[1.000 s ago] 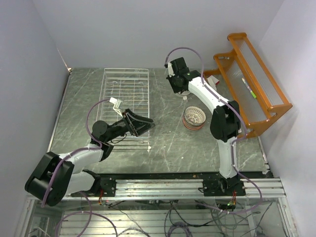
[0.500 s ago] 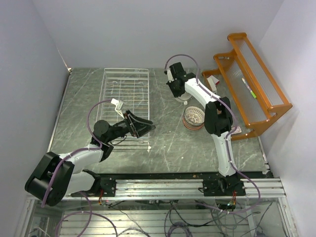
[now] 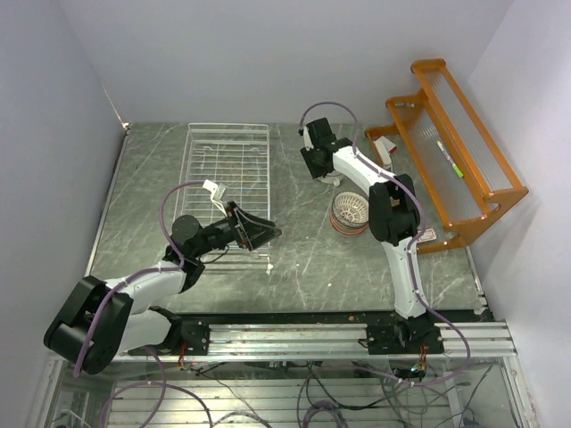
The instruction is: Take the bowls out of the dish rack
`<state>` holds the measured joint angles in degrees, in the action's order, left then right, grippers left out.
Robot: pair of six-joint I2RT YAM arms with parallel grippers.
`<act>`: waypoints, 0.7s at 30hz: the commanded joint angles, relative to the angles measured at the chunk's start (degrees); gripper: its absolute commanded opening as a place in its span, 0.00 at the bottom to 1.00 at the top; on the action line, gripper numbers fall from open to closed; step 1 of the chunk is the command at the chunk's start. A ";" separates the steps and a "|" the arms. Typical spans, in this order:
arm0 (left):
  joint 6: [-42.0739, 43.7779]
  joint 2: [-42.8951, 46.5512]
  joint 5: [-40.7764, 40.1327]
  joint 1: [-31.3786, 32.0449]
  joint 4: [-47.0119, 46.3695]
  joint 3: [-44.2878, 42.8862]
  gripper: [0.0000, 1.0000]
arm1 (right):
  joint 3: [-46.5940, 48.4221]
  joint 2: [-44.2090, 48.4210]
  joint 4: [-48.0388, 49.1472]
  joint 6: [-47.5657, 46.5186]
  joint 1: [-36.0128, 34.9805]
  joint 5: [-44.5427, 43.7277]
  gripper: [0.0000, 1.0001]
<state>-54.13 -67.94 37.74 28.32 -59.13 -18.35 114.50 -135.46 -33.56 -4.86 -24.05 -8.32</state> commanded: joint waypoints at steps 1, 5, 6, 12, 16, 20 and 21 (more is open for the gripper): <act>2.05 -0.42 0.08 -0.24 0.07 -1.18 0.92 | -3.42 4.34 4.63 2.79 0.12 -0.33 0.37; 1.73 -1.09 0.44 -0.20 -0.11 -1.44 0.92 | -7.19 7.93 7.63 4.12 0.15 -0.91 0.42; 1.89 -0.89 0.19 -0.19 0.25 -1.43 0.92 | -8.45 9.15 8.48 4.30 0.15 -1.05 0.43; 3.77 1.22 -1.82 -0.19 4.39 -1.74 0.91 | -15.09 17.86 13.34 5.05 0.15 -2.06 0.45; 5.41 2.88 -3.49 -0.20 8.33 -2.40 0.91 | -15.37 21.46 11.98 6.44 -0.14 -0.78 0.46; 8.29 7.22 -7.19 -0.10 15.32 -2.92 0.89 | -19.45 27.17 14.31 7.58 -1.71 0.12 0.46; 9.32 9.13 -9.02 -0.04 18.01 -2.84 0.88 | -20.49 28.69 14.72 7.85 -2.38 0.18 0.46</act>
<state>-49.50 -63.90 34.13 28.32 -48.71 -19.25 97.49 -112.22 -21.85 1.02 -24.60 -8.69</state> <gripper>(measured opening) 0.900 0.459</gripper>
